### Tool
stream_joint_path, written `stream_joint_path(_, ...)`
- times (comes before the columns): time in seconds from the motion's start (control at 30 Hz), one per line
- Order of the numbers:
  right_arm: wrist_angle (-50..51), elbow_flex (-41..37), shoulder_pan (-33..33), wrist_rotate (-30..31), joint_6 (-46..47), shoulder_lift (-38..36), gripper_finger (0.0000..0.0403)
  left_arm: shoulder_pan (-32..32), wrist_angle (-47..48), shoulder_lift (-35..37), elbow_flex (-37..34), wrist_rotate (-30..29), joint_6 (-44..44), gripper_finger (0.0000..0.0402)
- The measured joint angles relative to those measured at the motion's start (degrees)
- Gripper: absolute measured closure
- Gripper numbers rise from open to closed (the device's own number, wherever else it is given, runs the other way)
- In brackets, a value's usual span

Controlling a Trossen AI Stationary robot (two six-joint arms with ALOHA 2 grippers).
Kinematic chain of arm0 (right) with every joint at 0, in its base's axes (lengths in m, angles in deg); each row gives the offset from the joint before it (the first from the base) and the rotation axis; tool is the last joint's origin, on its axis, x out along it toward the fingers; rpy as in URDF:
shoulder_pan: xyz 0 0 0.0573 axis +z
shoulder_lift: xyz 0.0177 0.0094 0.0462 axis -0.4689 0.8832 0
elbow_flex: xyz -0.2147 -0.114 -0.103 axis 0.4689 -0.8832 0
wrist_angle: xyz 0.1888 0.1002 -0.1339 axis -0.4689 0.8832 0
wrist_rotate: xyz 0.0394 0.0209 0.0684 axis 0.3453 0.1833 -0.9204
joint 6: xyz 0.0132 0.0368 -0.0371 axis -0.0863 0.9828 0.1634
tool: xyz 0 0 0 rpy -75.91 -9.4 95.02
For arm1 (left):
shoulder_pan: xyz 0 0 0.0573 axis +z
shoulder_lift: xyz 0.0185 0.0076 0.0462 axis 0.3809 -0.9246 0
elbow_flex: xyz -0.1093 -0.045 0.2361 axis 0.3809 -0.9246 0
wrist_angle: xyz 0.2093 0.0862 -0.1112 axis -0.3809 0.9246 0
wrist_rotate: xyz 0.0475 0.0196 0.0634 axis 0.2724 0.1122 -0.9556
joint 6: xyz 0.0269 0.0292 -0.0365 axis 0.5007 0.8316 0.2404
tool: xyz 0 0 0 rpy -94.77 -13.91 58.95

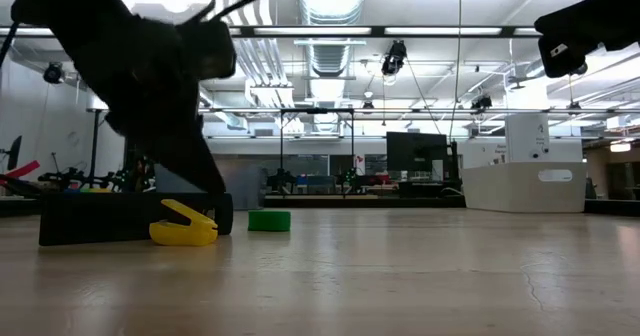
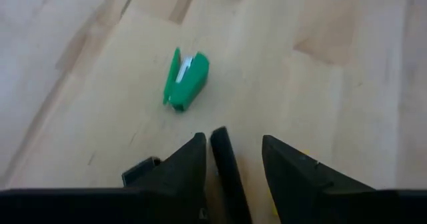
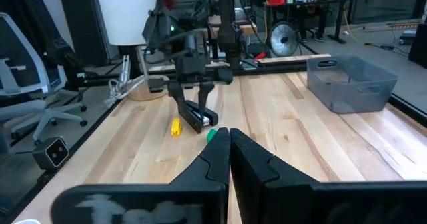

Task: Pick and place Stapler, Stapler remover, tape
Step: Put the large black stapler into the black bin

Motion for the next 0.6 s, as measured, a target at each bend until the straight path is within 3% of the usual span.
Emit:
stream_joint_path(0.3, 0.00, 0.00, 0.00, 0.00, 0.02, 0.00, 0.0394, 0.00, 0.26, -2.23, -0.02, 0.03, -1.10, 0.0286)
stream_joint_path(0.6, 0.00, 0.00, 0.00, 0.00, 0.00, -0.02, 0.0394, 0.00, 0.94, -2.23, -0.07, 0.21, 0.84, 0.0366)
